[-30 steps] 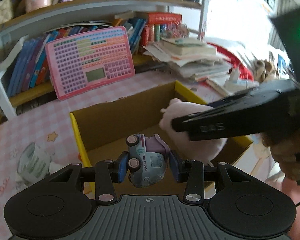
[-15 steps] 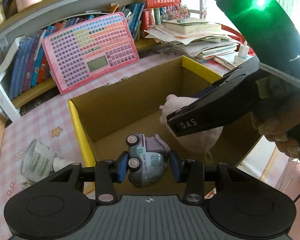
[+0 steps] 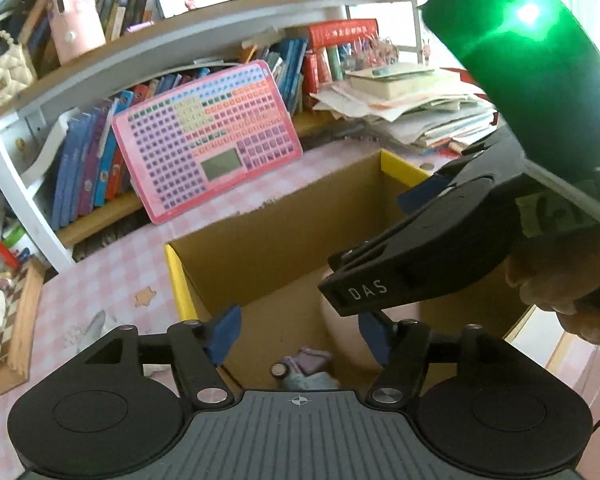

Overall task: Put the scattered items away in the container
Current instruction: 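Lower both held toys into the yellow box and open both grippers, then withdraw both tools up and away from the yellow box, then move both tools toward the white charger and pink comb on the table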

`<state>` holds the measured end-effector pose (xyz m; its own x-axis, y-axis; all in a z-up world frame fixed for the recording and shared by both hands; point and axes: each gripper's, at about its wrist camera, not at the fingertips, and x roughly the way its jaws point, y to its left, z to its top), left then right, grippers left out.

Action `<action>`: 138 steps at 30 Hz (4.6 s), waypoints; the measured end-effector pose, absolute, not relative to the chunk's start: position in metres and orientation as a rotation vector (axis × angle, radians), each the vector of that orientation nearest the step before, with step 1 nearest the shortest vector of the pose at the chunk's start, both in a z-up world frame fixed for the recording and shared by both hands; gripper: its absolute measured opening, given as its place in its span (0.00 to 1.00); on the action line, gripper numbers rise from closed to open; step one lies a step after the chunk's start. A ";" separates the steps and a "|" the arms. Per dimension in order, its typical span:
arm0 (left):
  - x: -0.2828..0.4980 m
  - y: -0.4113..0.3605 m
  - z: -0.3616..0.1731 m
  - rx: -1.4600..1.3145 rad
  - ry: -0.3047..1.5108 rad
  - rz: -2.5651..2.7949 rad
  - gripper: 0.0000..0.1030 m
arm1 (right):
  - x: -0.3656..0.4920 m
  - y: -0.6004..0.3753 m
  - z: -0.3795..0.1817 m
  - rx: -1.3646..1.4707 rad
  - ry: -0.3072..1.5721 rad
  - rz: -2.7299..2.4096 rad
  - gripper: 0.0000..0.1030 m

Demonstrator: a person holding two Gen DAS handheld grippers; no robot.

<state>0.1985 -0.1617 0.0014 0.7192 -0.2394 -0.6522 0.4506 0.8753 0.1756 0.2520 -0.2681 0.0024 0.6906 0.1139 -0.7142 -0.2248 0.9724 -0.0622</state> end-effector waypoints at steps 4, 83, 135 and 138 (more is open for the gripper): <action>0.189 -0.161 0.012 0.325 0.656 -0.389 0.74 | 0.240 -0.272 0.015 -0.119 0.759 0.198 0.67; 0.040 0.013 0.002 0.077 0.774 -0.142 0.80 | 0.036 -0.178 0.005 -0.131 0.781 0.314 0.73; 0.180 0.112 -0.043 0.181 0.792 -0.339 0.80 | 0.195 -0.039 -0.022 -0.038 0.815 0.170 0.56; 0.192 0.108 -0.051 0.187 0.791 -0.358 0.80 | 0.205 -0.034 -0.027 -0.032 0.840 0.175 0.58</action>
<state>0.1918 0.1078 -0.0514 0.6469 -0.2438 -0.7226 0.3820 0.9237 0.0303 0.2051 -0.0345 -0.0270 0.6539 0.1419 -0.7432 -0.1674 0.9850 0.0408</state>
